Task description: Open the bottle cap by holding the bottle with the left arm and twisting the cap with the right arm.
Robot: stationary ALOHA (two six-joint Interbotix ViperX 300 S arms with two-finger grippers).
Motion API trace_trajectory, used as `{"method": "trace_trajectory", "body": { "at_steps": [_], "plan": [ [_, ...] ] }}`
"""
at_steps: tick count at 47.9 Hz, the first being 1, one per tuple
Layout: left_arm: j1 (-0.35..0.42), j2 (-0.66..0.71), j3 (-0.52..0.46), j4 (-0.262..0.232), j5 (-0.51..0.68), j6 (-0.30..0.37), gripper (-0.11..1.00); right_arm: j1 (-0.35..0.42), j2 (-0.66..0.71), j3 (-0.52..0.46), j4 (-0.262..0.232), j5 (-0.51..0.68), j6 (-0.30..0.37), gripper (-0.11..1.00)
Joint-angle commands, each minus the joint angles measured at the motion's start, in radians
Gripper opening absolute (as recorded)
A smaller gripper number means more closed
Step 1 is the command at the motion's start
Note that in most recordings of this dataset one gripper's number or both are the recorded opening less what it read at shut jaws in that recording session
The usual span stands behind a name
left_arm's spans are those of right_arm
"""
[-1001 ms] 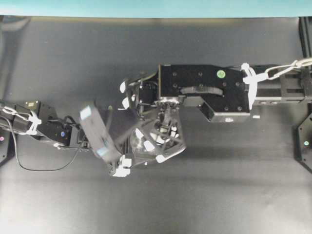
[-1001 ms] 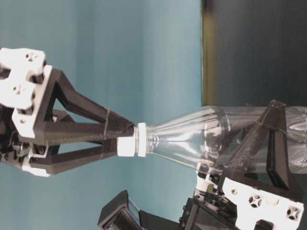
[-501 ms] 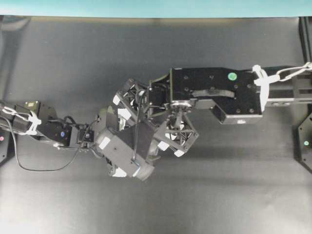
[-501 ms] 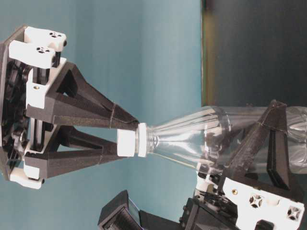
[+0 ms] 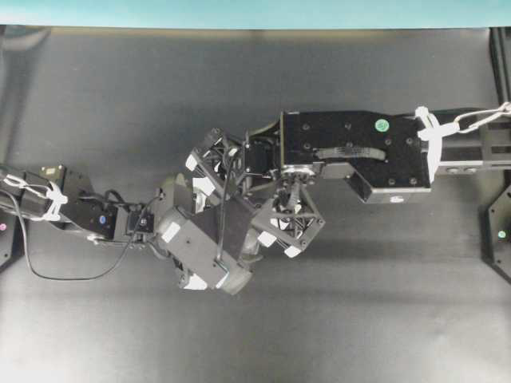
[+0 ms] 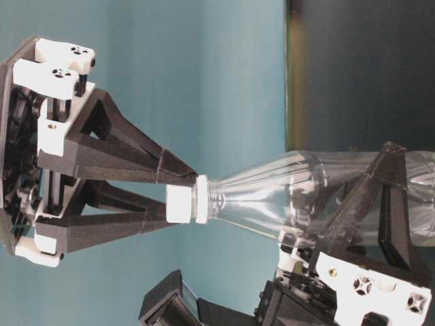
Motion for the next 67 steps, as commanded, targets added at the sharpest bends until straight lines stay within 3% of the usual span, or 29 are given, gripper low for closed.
{"method": "trace_trajectory", "body": {
  "at_steps": [1, 11, 18, 23, 37, 50, 59, 67],
  "plan": [
    [-0.017, 0.002, -0.003, 0.005, 0.006, -0.005, 0.79, -0.008, -0.005, -0.005, -0.005, -0.008, 0.025, 0.38],
    [-0.017, 0.002, -0.003, 0.003, 0.017, -0.006, 0.79, -0.008, -0.011, -0.002, -0.005, -0.017, 0.077, 0.41],
    [-0.018, 0.002, -0.014, 0.005, 0.066, -0.006, 0.79, -0.003, -0.02, 0.0, -0.008, -0.04, 0.114, 0.69],
    [-0.018, 0.002, -0.021, 0.005, 0.072, -0.006, 0.79, 0.005, -0.023, 0.0, -0.028, -0.064, 0.153, 0.78],
    [-0.018, 0.003, -0.025, 0.003, 0.075, -0.005, 0.79, 0.023, -0.087, 0.006, -0.052, -0.06, 0.285, 0.78],
    [-0.02, 0.003, -0.025, 0.005, 0.077, -0.005, 0.79, 0.037, -0.221, 0.066, -0.052, -0.091, 0.476, 0.78],
    [-0.018, 0.003, -0.025, 0.005, 0.077, -0.005, 0.79, 0.038, -0.339, 0.16, -0.052, -0.192, 0.595, 0.78],
    [-0.018, 0.003, -0.023, 0.005, 0.077, -0.005, 0.79, 0.046, -0.457, 0.319, -0.052, -0.345, 0.704, 0.78]
  ]
}}
